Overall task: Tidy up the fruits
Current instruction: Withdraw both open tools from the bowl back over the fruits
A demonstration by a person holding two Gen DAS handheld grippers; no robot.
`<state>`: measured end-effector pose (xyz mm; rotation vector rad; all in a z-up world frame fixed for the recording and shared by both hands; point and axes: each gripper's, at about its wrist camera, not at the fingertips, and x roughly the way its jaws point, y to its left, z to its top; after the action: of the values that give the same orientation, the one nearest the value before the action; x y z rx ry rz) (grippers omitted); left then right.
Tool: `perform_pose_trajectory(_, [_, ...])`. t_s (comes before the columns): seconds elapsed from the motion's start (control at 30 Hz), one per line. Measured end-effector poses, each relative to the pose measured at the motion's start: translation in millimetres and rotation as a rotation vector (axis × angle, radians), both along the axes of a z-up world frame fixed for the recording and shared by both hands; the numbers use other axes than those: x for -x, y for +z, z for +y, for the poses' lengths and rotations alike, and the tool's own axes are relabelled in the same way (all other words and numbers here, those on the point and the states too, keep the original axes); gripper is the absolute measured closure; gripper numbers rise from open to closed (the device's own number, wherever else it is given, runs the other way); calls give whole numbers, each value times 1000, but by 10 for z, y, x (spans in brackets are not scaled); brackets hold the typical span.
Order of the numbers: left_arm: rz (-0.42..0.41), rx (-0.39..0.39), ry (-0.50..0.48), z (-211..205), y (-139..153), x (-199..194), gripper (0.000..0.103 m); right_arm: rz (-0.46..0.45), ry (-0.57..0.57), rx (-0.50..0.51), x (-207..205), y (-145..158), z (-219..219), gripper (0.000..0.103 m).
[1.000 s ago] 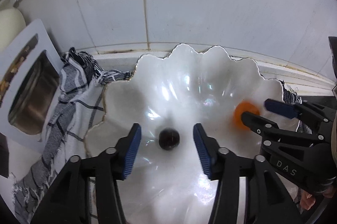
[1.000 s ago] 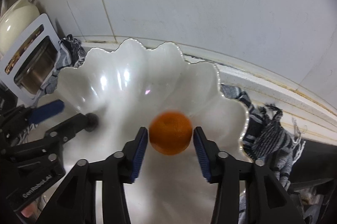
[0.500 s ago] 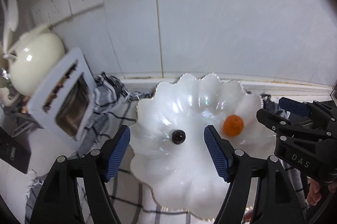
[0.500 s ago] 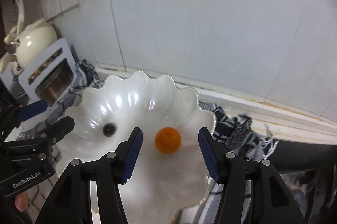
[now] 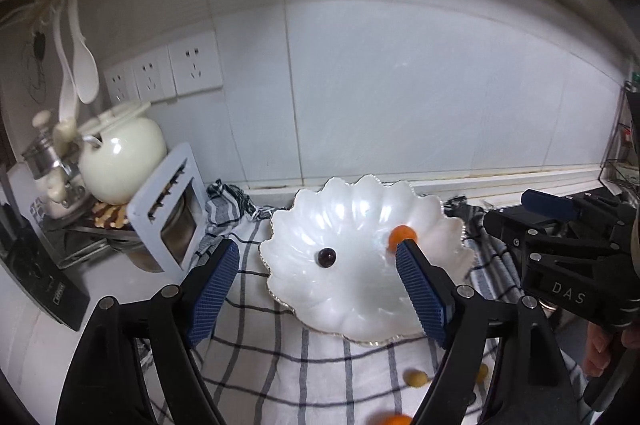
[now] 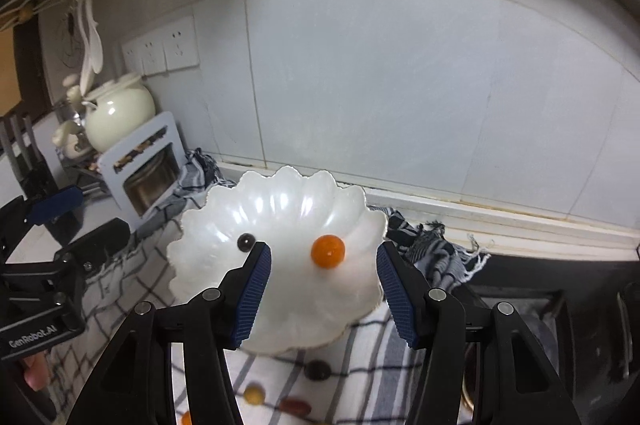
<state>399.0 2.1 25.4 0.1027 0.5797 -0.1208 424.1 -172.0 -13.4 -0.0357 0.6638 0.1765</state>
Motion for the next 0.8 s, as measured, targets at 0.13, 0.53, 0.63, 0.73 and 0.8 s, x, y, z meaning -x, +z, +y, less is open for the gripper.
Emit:
perform_pose_trajectory(0.13, [-34,-5,-20,-6,88,284,22,-28,4,15,273,74,-5,47])
perform_pose_trajectory(0.53, [-68,-18,-49,-28,132,921,20,-94,48,52,929,228,-25,47])
perform_pose_trajectory(0.63, [-53,-13,-57,-41,84,1025,20,-100,47,60,1079,224,-15,47])
perform_pose_trajectory(0.73, [-39,-13,-58,-60,37,1100,20,-104,38,63,1214,205,-21,47])
perform_pose_trajectory(0.8, [-30,-13,-61,-74,4,1146,20,-105,27,66,1281,178,-30,47])
